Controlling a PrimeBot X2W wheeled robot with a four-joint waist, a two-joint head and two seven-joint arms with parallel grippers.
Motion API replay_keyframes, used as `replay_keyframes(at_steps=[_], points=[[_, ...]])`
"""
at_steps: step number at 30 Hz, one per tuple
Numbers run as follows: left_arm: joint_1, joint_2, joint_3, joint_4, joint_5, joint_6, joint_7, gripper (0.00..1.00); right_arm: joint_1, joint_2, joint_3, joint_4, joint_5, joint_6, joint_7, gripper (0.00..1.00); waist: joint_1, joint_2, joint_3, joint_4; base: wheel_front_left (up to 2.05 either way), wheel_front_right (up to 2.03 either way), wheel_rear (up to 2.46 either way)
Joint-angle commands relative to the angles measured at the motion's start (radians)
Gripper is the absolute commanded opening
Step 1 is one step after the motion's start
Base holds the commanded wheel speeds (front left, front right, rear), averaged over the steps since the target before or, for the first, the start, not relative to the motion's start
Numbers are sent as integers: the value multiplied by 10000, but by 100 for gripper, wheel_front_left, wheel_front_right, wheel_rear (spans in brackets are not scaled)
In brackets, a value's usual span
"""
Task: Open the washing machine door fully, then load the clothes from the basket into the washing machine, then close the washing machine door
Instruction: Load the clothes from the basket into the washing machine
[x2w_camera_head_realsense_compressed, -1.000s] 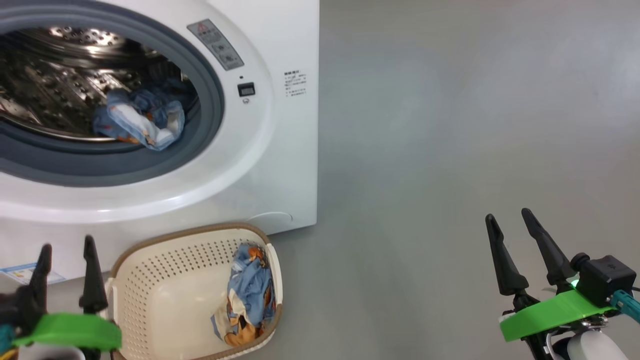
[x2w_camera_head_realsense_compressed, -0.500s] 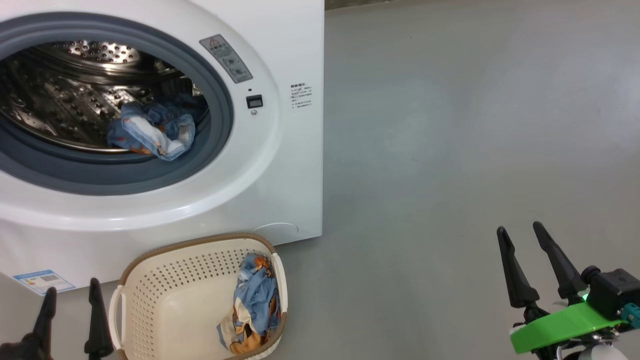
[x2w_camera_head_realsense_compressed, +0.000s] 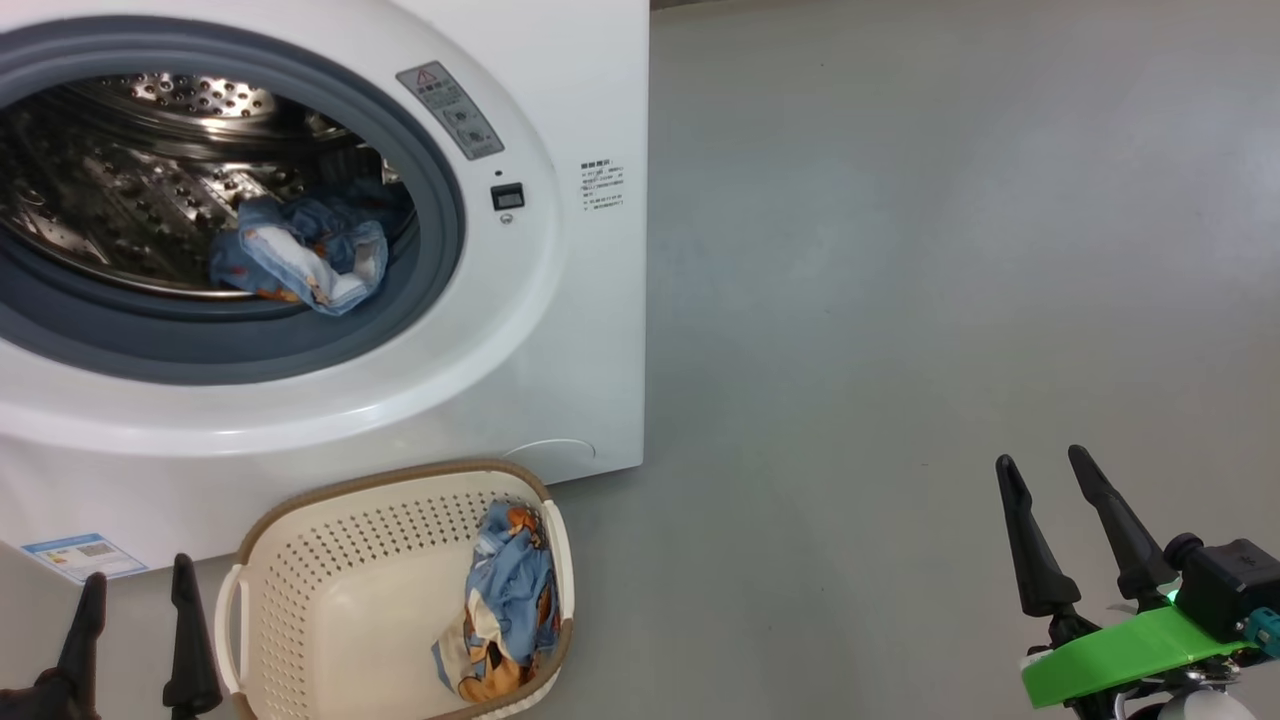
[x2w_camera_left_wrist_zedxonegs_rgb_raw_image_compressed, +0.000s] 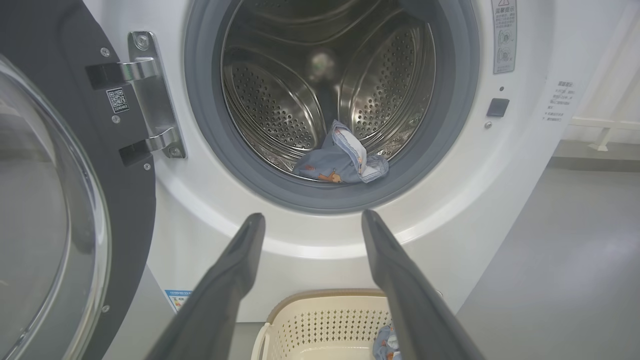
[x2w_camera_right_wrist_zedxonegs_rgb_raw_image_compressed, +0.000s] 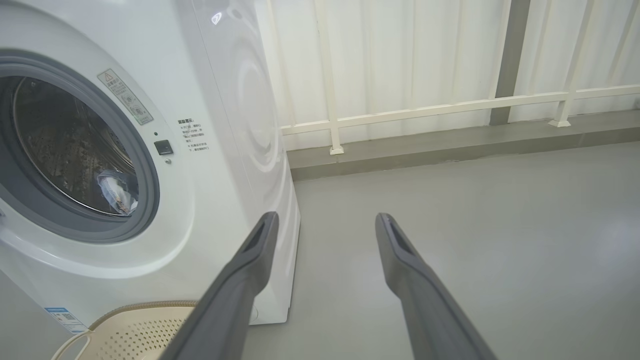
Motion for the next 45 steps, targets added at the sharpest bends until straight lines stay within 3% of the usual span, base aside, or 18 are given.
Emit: replay_keyframes(at_steps=[1,11,21,29,45], points=[[-38,215,323,-284,-20,-21,-63,100,-96,-170,112,-284,37,75,-80,100,0,0,57,4,0,0,0],[-371,140,4,324,-363,-22,-63,100,-501,10,68,-419,6,75,-80,100,0,0,850,-53,0,0,0],[-1491,131,-793,2140,-1160,-22,-63,100,-1328,385,-5,-582,-58,75,-80,100,0,0,2189,-216,0,0,0],[-3168,462,-1876,4102,-1760,-23,-63,100,-2182,774,-2,-692,-106,75,-80,100,0,0,3332,-451,0,0,0],[-5231,1046,-4099,6973,-2908,-23,-63,100,-2803,1220,311,-712,-79,75,-80,100,0,0,4344,-1194,0,0,0]])
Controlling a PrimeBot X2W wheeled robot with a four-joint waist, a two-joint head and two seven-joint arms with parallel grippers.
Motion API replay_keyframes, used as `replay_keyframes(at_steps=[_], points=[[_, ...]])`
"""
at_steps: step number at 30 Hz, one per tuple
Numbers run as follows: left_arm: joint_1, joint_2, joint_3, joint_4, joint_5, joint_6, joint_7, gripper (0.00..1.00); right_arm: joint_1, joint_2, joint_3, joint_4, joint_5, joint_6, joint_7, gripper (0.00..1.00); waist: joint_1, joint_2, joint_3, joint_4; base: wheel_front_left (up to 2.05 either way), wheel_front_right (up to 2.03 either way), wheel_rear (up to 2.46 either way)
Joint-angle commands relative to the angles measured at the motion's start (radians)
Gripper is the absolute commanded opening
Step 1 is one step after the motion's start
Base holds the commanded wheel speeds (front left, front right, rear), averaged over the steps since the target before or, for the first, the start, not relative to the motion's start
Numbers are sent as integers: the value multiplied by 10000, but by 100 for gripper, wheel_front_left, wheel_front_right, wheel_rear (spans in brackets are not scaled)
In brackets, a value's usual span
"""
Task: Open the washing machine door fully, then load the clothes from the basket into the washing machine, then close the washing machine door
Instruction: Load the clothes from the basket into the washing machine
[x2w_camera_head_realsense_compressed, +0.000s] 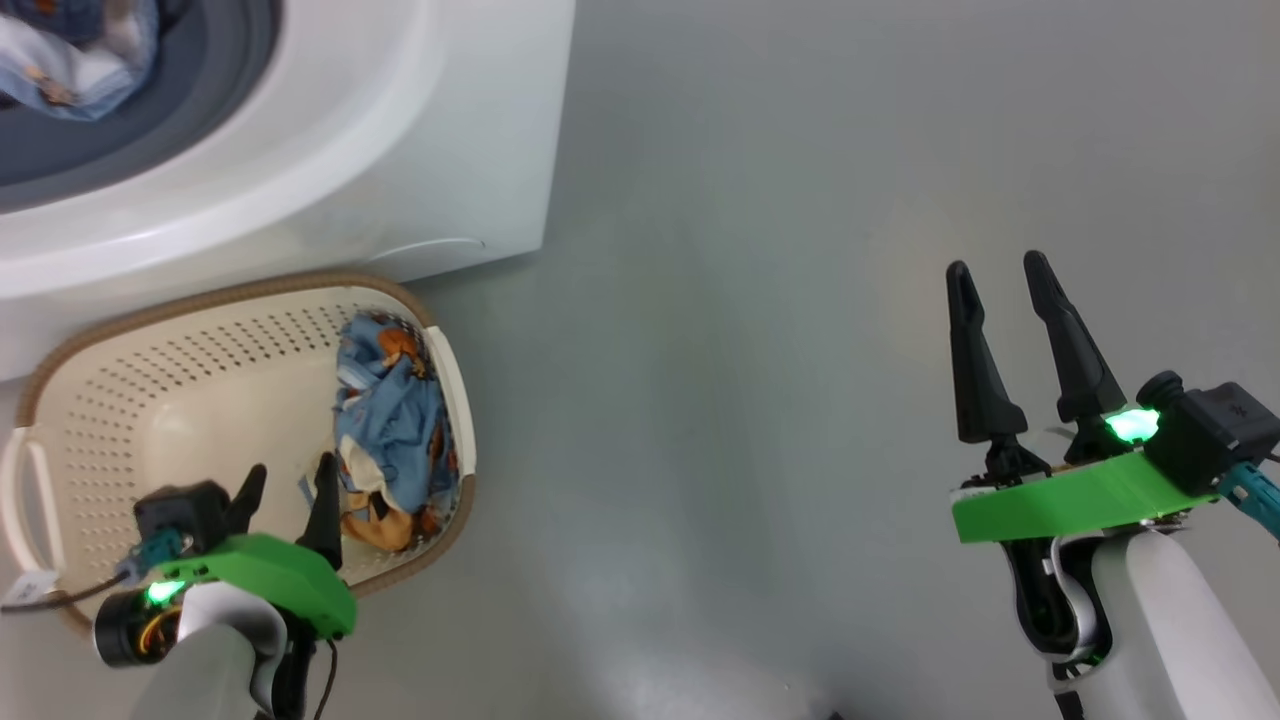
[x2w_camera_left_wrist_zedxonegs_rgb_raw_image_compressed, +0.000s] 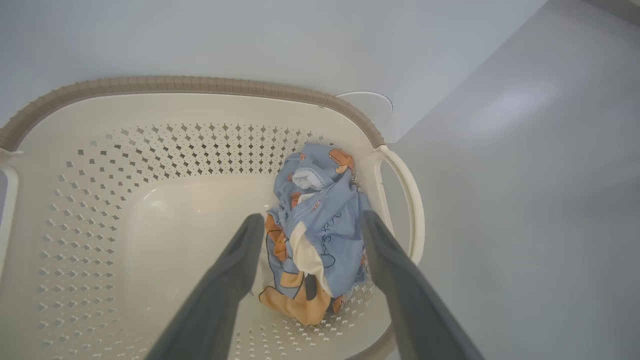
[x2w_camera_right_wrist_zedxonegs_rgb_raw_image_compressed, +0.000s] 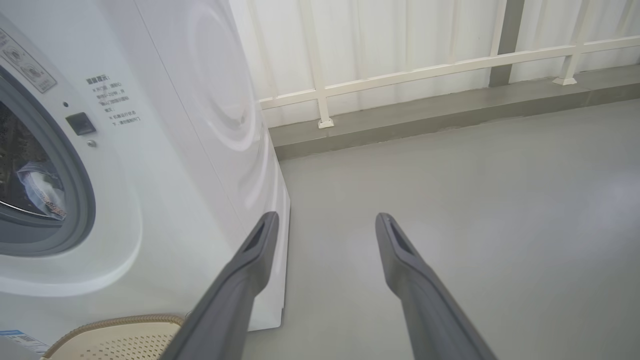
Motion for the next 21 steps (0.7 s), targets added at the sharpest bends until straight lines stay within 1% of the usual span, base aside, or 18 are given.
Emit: replay_keyframes(at_steps=[1,6,7,8,9,21], points=[[-322,365,-41,144,-214,-23,-63,100,-255,0,287,-270,14,75,-78,100,0,0,339,-276,0,0,0],[-1078,603,-835,773,-625,-23,43,100,-429,94,453,-346,35,75,-78,100,0,0,844,-562,0,0,0],[-1078,603,-835,773,-625,-23,43,100,-429,94,453,-346,35,75,-78,100,0,0,844,-562,0,0,0],[-1333,731,-1107,932,-830,-23,131,100,-478,125,490,-376,43,75,-78,100,0,0,1045,-667,0,0,0],[-1333,731,-1107,932,-830,-23,131,100,-478,125,490,-376,43,75,-78,100,0,0,1045,-667,0,0,0],[-2436,1877,-2670,1254,-2048,-23,1025,100,-797,224,783,-614,136,75,-78,100,0,0,2155,-1215,0,0,0]])
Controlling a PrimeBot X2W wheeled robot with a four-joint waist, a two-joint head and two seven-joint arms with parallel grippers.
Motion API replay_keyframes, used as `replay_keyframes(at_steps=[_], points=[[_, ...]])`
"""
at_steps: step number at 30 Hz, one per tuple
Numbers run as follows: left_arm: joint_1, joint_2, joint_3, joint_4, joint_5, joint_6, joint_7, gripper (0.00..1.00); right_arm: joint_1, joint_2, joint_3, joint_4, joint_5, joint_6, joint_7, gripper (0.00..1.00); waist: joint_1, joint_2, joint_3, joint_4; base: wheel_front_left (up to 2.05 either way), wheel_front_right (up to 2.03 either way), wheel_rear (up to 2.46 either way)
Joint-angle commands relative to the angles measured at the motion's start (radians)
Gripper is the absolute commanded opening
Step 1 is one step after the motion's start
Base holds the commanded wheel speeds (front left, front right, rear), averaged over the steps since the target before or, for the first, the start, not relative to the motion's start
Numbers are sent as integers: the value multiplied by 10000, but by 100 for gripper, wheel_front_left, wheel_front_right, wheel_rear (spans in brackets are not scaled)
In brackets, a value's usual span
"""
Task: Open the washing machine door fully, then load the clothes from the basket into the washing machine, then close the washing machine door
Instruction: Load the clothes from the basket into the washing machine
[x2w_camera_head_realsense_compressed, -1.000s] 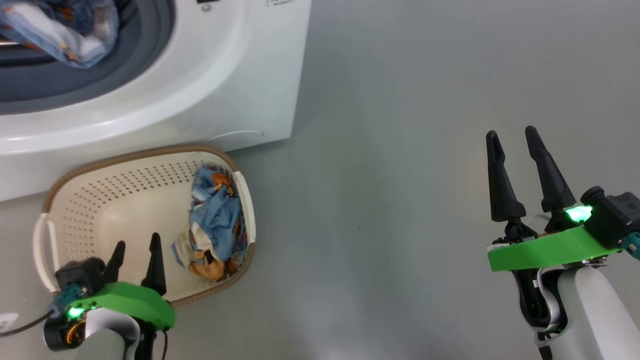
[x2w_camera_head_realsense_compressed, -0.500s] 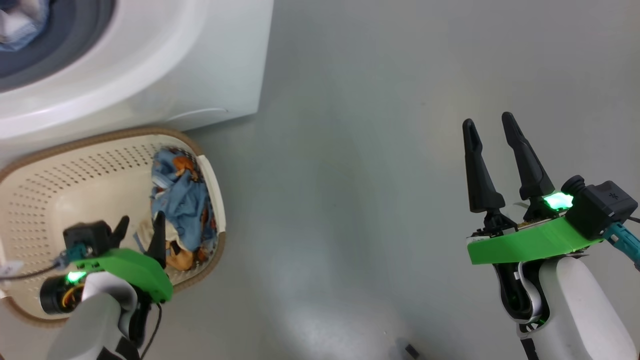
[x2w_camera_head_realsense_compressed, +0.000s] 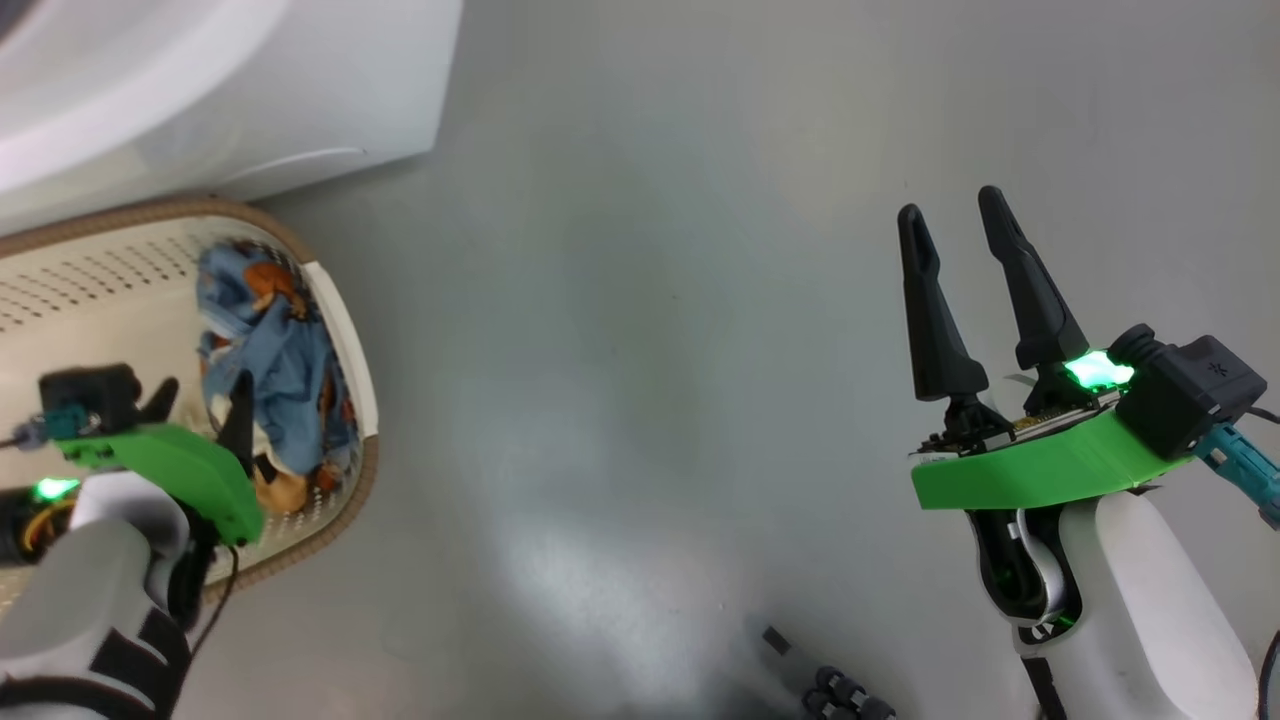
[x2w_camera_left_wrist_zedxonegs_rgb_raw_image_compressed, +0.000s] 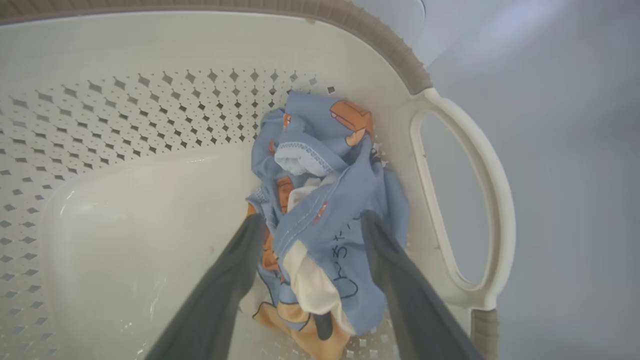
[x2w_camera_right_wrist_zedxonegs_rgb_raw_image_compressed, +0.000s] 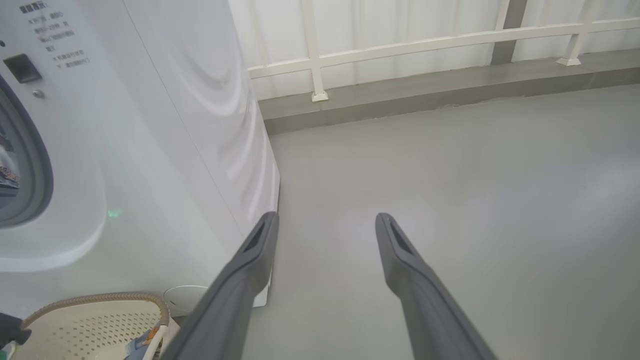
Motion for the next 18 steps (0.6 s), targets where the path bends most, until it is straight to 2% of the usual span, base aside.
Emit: replay_keyframes(at_steps=[1,12,18], points=[[-153,369,88,-69,-162,-23,22,100,-6,-25,204,-252,137,75,-78,100,0,0,369,-253,0,0,0],[-599,844,-1329,-818,-1685,-23,955,100,-274,-20,415,-389,362,75,-78,100,0,0,894,-380,0,0,0],[-864,1125,-1980,-810,-2324,-23,868,100,-311,-19,563,-440,377,75,-78,100,0,0,1050,-406,0,0,0]])
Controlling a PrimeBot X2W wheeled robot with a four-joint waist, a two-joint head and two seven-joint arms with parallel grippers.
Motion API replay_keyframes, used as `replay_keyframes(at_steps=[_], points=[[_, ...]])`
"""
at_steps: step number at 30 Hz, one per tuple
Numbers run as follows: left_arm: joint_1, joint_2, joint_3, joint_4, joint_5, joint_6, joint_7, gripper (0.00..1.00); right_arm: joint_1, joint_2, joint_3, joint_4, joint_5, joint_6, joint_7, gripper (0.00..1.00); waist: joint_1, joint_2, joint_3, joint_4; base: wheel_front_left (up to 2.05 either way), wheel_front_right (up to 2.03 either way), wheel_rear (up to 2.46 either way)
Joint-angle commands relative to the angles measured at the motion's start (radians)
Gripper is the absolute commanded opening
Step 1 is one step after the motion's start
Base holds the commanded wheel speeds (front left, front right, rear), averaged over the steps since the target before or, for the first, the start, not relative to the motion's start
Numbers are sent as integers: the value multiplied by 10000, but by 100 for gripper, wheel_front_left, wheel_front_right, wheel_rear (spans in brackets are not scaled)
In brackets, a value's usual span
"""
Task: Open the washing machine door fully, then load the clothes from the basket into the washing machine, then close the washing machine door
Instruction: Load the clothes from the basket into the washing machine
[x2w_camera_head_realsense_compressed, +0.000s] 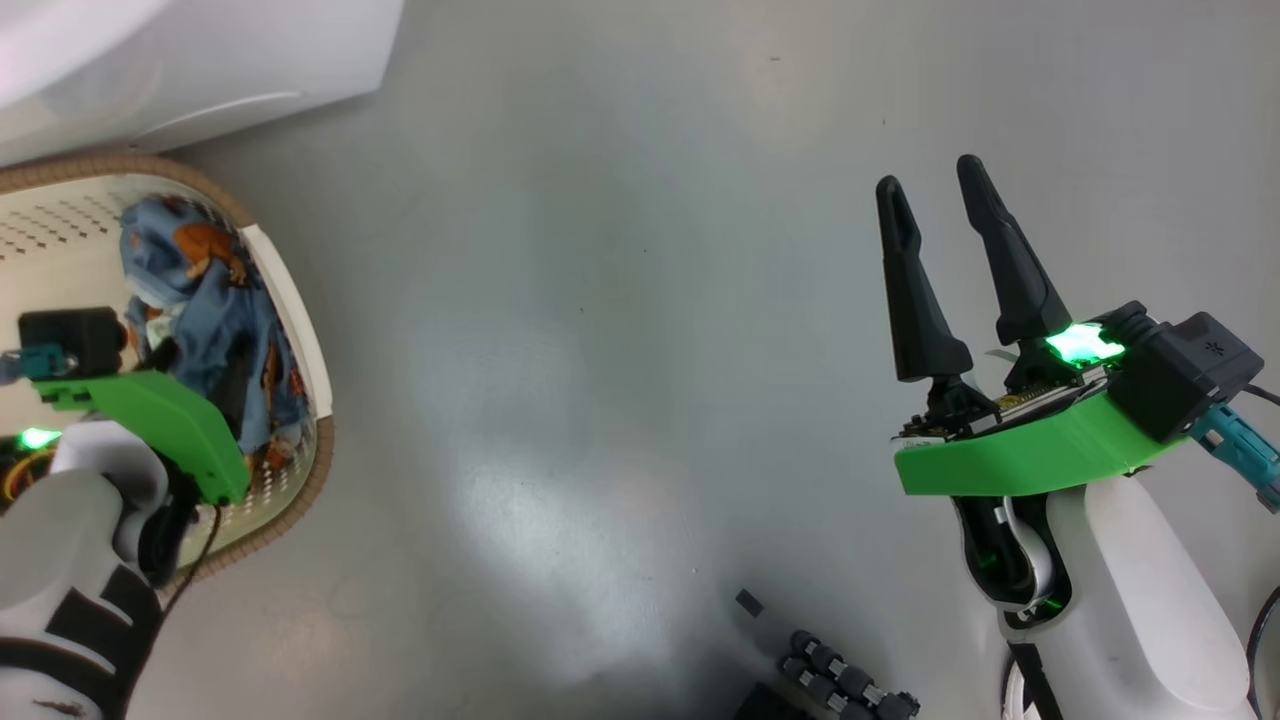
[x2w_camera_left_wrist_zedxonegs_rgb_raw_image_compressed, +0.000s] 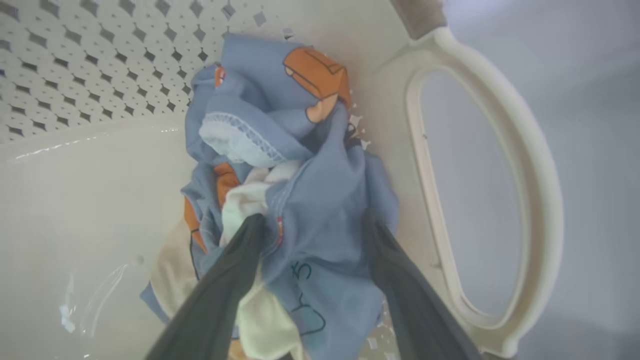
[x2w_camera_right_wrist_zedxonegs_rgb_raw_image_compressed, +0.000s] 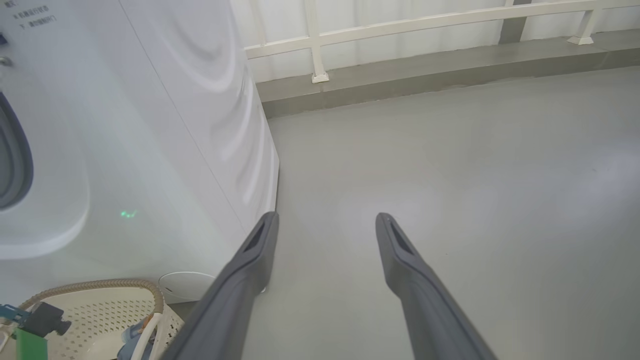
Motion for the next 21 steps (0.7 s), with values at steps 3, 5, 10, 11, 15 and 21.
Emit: replay_keyframes(at_steps=[3,5,10,11,15,21], points=[[-237,340,-99,113,-212,-21,-244,100,119,-67,271,-292,49,75,-78,100,0,0,80,-45,0,0,0],[-348,326,-269,263,-313,-21,-292,100,140,-67,309,-306,17,75,-78,100,0,0,113,-60,0,0,0],[-595,279,-625,645,-528,-21,-377,100,225,-67,393,-346,-110,75,-78,100,0,0,179,-98,0,0,0],[-634,266,-667,732,-585,-21,-387,100,240,-67,401,-352,-136,75,-78,100,0,0,187,-108,0,0,0],[-727,229,-796,926,-742,-21,-425,32,279,-67,413,-389,-196,75,-78,100,0,0,195,-123,0,0,0],[-723,48,-955,1076,-1167,-21,-550,0,349,-67,361,-416,-354,75,-78,100,0,0,77,-49,0,0,0]])
